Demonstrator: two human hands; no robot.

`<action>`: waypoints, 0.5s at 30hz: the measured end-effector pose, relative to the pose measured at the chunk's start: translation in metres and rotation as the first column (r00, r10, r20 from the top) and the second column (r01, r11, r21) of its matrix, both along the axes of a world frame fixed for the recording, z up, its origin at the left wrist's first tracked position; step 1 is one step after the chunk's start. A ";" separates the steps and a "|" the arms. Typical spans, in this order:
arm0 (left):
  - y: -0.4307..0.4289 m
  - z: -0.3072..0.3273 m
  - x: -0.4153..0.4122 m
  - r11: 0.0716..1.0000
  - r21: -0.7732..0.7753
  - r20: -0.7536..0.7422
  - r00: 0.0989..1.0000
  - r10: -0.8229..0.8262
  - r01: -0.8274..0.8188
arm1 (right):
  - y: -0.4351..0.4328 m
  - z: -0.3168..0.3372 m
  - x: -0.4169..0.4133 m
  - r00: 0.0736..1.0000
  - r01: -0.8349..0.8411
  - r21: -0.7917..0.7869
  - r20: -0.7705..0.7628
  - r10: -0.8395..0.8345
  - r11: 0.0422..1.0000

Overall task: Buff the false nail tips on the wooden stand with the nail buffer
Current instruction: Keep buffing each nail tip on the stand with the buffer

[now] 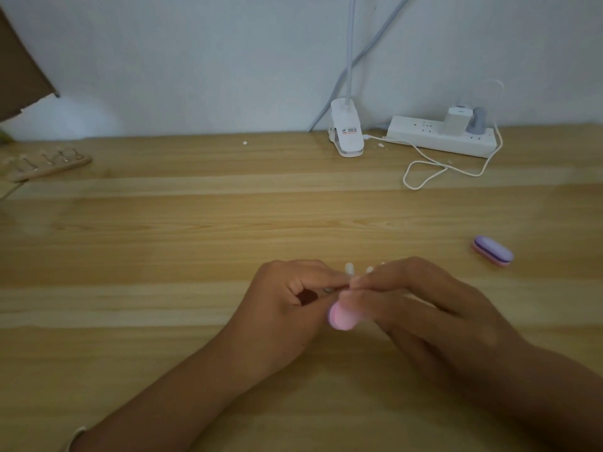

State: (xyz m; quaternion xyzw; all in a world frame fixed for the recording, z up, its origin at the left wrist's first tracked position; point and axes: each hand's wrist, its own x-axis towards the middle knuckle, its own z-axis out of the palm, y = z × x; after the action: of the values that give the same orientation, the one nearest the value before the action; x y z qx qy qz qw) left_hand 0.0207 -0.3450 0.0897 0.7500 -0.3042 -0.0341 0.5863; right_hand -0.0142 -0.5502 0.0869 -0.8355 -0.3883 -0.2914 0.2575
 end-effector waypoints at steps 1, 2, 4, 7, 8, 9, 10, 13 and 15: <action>0.000 0.000 0.001 1.000 -0.005 -0.004 1.000 0.010 -0.010 | -0.005 0.002 0.003 1.000 0.015 0.008 -0.002 -0.015 1.000; 0.000 0.000 0.001 1.000 -0.007 -0.006 1.000 0.023 -0.023 | -0.009 0.005 0.007 0.999 0.048 0.030 0.005 -0.048 0.998; -0.001 0.001 0.000 0.999 -0.028 -0.044 0.999 0.026 -0.027 | -0.013 0.009 0.012 0.995 0.097 0.061 0.030 -0.099 0.993; -0.001 0.000 0.000 0.991 -0.131 -0.196 0.979 -0.050 0.025 | -0.006 -0.001 0.006 1.000 0.011 0.062 0.016 -0.012 0.998; -0.001 0.000 0.001 0.989 -0.146 -0.218 0.973 -0.068 0.036 | -0.005 -0.001 0.005 1.000 -0.010 0.049 0.027 0.009 0.999; -0.001 0.001 0.001 0.989 -0.142 -0.218 0.973 -0.073 0.042 | -0.007 0.000 0.006 0.999 -0.003 0.037 0.038 0.002 0.999; -0.001 0.001 0.002 0.990 -0.129 -0.210 0.975 -0.074 0.047 | -0.011 0.003 0.009 0.998 0.029 0.036 0.052 -0.030 0.999; -0.001 0.001 0.002 0.990 -0.131 -0.206 0.975 -0.080 0.054 | -0.012 0.006 0.012 0.993 0.095 0.057 0.068 -0.099 0.994; -0.002 0.001 0.001 0.982 -0.179 -0.229 0.967 -0.109 0.068 | -0.005 0.001 0.005 0.999 0.014 0.072 0.031 -0.017 0.997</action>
State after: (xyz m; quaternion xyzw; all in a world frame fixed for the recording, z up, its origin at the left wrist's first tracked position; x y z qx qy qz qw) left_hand 0.0213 -0.3468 0.0903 0.6736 -0.2668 -0.1240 0.6780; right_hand -0.0087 -0.5555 0.0880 -0.8239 -0.3751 -0.3205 0.2789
